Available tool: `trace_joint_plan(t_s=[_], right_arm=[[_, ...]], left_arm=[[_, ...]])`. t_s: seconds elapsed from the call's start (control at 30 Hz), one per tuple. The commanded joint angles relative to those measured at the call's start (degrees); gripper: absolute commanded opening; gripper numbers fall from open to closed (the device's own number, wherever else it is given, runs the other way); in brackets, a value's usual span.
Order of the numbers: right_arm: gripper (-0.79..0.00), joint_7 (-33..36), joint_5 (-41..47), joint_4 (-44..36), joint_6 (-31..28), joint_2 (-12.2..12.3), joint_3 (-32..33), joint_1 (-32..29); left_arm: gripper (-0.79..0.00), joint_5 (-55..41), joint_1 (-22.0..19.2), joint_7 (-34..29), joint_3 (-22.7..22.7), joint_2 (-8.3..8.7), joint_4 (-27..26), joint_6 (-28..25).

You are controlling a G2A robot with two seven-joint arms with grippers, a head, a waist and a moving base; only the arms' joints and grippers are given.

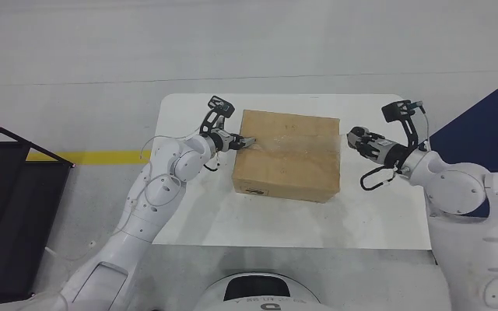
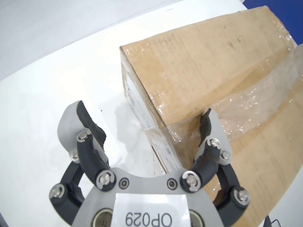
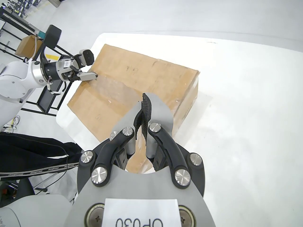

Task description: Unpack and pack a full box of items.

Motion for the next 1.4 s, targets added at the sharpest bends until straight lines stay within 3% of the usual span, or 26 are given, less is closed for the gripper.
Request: trace_joint_plan(t_s=[0.0,0.27,0.9,1.37], right_arm=[[-0.785,-0.3,0.7,1.7,-0.5,0.1,0.3,-0.3],[-0.785,-1.7,2.0,4.7,-1.9,0.4,1.5,-2.0],[-0.785,-1.2,4.2,14.3,-3.4,0.9,-3.2,3.5],[-0.785,-2.2,5.4,17.5,-4.1,1.4,-4.2,3.8]], left_arm=[[0.0,0.0,0.0,0.0,0.0,0.0,0.0,0.0],[0.0,0.0,0.0,0.0,0.0,0.0,0.0,0.0],[0.0,0.0,0.0,0.0,0.0,0.0,0.0,0.0],[0.0,0.0,0.0,0.0,0.0,0.0,0.0,0.0]])
